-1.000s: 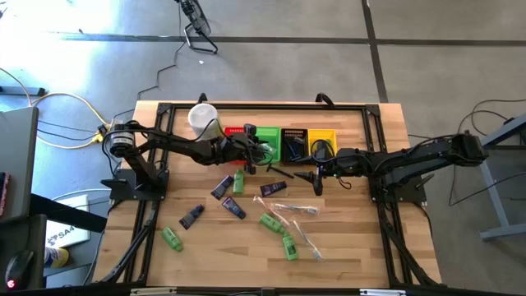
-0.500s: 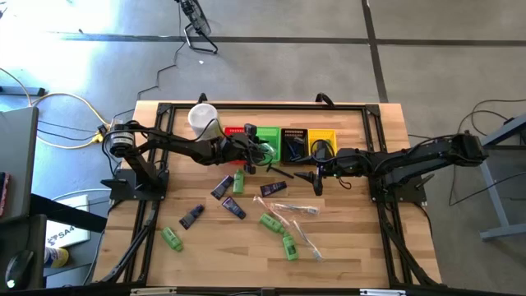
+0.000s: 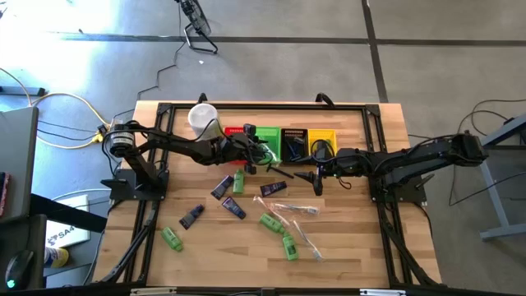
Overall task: Pick & Place Travel size toiletries
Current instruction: Put the blue shave cream into the red bin
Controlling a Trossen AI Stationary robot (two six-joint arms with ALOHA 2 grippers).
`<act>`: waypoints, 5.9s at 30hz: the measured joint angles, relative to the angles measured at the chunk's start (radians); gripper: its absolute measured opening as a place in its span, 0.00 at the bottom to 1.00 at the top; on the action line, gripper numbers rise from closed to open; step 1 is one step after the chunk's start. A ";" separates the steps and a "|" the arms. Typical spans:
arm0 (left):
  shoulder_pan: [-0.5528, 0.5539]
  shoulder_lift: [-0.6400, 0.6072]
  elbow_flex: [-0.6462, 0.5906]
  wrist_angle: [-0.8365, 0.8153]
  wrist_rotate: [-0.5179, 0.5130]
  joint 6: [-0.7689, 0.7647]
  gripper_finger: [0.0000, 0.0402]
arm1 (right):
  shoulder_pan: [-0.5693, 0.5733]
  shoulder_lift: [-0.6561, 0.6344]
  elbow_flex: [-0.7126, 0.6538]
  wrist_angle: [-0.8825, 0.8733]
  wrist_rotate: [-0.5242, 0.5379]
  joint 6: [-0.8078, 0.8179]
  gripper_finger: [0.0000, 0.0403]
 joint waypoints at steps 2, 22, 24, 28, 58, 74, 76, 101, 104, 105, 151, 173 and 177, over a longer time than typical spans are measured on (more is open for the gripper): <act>0.000 0.000 0.000 0.000 0.000 -0.010 0.37 | 0.000 0.000 0.000 0.000 0.000 0.000 0.52; -0.001 0.000 0.000 0.000 0.057 -0.443 0.18 | 0.000 0.000 0.000 0.000 0.000 0.000 0.52; -0.001 0.000 0.000 0.000 0.066 -0.443 0.14 | 0.000 0.000 0.000 0.000 0.000 0.000 0.52; -0.001 0.000 0.000 0.000 0.083 -0.449 0.08 | 0.000 0.000 0.000 0.000 0.000 0.000 0.52; -0.001 0.000 0.000 -0.038 0.088 -0.548 0.06 | 0.000 0.000 0.000 0.000 0.036 -0.001 0.52; -0.001 0.000 0.000 -0.049 0.088 -0.550 0.06 | 0.000 0.000 0.000 0.000 0.077 0.003 0.52; -0.001 0.000 0.000 -0.049 0.089 -0.550 0.06 | 0.000 0.000 0.000 0.000 0.076 0.003 0.52; -0.001 0.000 0.000 -0.050 0.089 -0.551 0.06 | 0.000 0.000 0.000 -0.002 0.075 0.000 0.52; -0.001 0.000 0.000 -0.052 0.089 -0.551 0.06 | 0.000 0.000 0.000 -0.002 0.075 0.002 0.52; -0.001 0.000 0.000 -0.052 0.089 -0.551 0.06 | 0.000 0.000 0.000 -0.002 0.075 0.002 0.52; -0.171 -0.066 0.000 -0.053 0.277 -0.603 0.06 | 0.103 -0.123 0.000 -0.118 0.017 -0.217 0.06; -0.179 -0.066 0.000 -0.043 0.273 -0.689 0.06 | 0.280 -0.337 0.000 -0.306 0.190 -0.245 0.00; -0.192 -0.066 0.000 -0.043 0.256 -0.704 0.06 | 0.302 -0.352 0.000 -0.321 0.208 -0.245 0.00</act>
